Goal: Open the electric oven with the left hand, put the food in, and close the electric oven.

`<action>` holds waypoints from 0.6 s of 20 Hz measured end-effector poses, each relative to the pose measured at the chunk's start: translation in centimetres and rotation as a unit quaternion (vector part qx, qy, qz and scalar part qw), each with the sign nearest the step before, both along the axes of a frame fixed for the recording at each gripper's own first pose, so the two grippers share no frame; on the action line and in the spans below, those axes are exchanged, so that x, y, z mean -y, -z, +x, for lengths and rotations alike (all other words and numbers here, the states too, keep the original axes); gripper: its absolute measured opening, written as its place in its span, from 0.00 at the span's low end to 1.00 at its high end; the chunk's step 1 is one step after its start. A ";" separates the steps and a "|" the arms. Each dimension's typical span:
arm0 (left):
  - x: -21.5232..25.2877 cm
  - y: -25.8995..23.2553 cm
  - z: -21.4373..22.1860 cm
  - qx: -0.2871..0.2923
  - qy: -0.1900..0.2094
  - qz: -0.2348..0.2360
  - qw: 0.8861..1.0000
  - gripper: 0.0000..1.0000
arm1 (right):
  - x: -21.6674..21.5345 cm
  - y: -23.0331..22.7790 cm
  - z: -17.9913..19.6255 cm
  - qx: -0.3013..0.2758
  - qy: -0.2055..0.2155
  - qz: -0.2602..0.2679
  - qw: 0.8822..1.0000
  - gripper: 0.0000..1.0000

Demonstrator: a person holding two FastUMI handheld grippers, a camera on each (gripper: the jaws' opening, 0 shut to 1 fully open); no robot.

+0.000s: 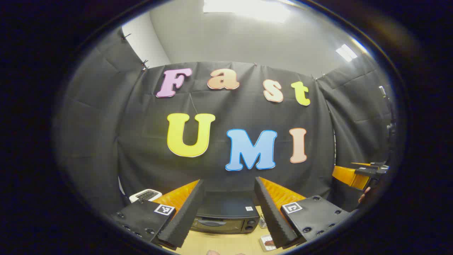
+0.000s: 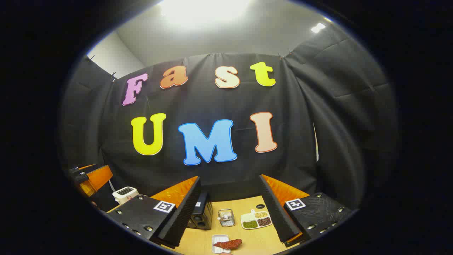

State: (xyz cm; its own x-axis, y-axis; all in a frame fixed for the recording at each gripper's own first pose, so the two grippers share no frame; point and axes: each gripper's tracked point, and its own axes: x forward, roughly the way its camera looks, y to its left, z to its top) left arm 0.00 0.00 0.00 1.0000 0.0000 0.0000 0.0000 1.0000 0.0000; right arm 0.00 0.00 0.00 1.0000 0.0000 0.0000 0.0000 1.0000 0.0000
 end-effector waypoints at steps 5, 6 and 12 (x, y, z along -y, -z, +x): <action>0.5 0.1 0.1 0.000 0.003 0.009 1.000 0.92 | -0.1 -0.1 -0.1 -0.002 -0.003 -0.005 1.000 0.98; 0.7 0.1 0.2 0.001 0.008 0.006 1.000 0.95 | 0.0 -0.1 -0.1 -0.001 -0.001 -0.007 1.000 0.98; 1.0 0.6 0.6 -0.005 0.025 0.005 1.000 0.94 | 0.4 -0.4 -0.5 0.007 0.011 -0.003 1.000 0.98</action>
